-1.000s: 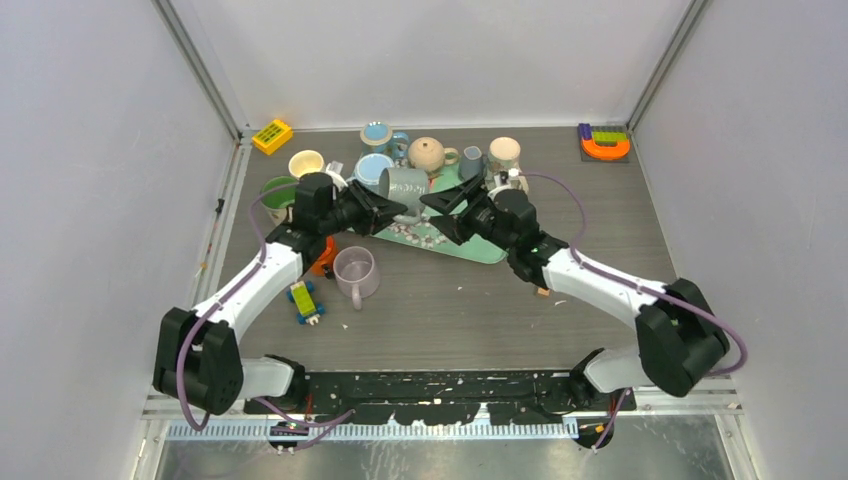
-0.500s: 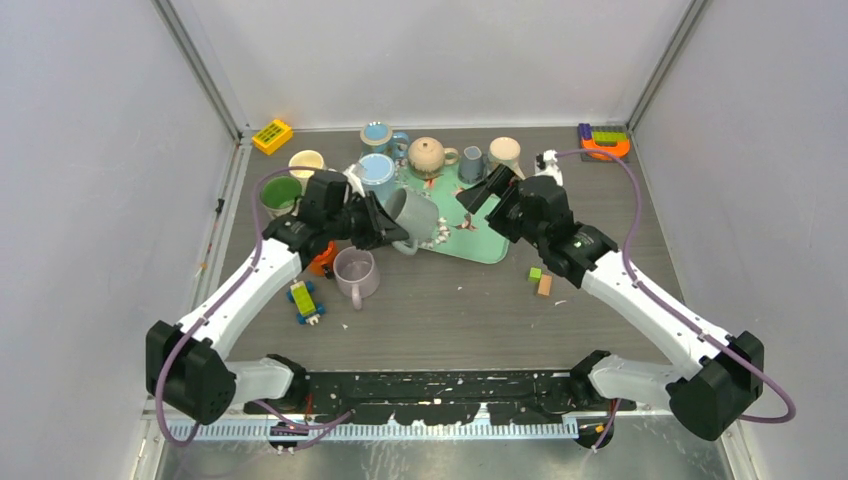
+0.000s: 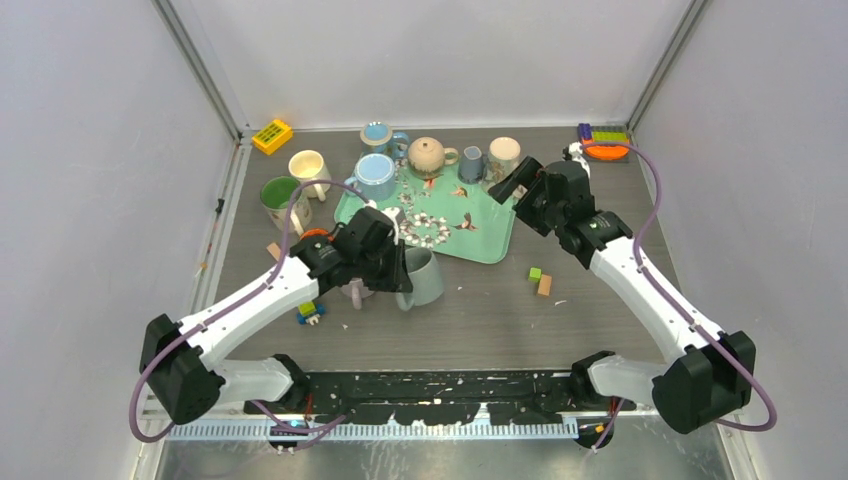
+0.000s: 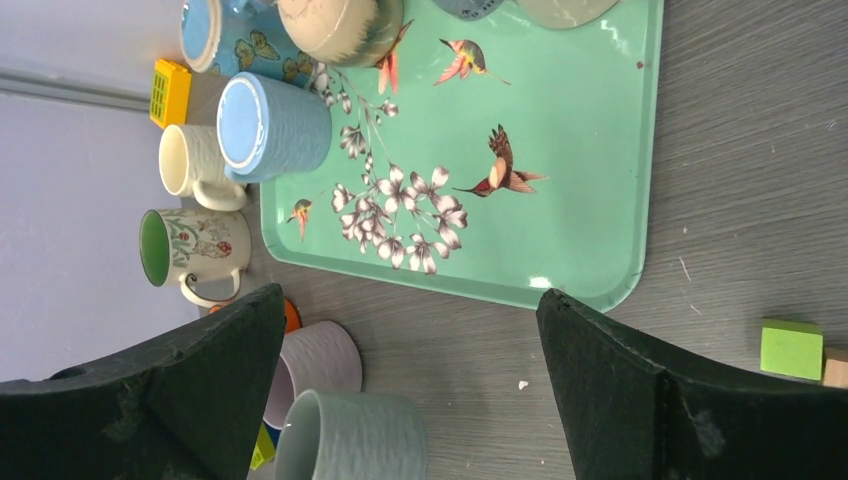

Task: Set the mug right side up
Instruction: Place the cup at the center of the board.

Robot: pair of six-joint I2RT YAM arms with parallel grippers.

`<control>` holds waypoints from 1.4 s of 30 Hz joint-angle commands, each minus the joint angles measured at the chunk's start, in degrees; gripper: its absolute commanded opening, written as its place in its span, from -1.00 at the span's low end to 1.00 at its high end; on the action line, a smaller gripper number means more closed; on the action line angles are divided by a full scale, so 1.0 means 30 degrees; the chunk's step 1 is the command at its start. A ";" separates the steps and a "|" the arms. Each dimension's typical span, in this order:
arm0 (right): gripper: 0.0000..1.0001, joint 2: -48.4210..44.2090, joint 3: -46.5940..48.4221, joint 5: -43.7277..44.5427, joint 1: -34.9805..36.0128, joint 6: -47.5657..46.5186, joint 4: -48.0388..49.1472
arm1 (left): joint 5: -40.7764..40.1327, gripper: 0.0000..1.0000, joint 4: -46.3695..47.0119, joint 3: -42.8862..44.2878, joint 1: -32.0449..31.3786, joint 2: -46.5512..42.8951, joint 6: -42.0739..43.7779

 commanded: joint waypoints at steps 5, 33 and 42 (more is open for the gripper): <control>1.00 0.0343 -0.0063 -0.0818 -0.0150 -0.0296 0.0930 | -0.4602 -1.00 0.0255 -0.0613 -0.1984 -0.0733 0.0528; 1.00 0.0295 -0.0786 -0.0993 -0.0380 -0.0617 0.1046 | -1.0054 -0.99 0.2809 -0.2811 -0.3879 0.2973 -0.0245; 1.00 0.0524 -0.0455 -0.0930 -0.0537 -0.1441 0.0425 | -0.9773 -0.90 0.2801 -0.2325 -0.3039 0.4064 -0.0435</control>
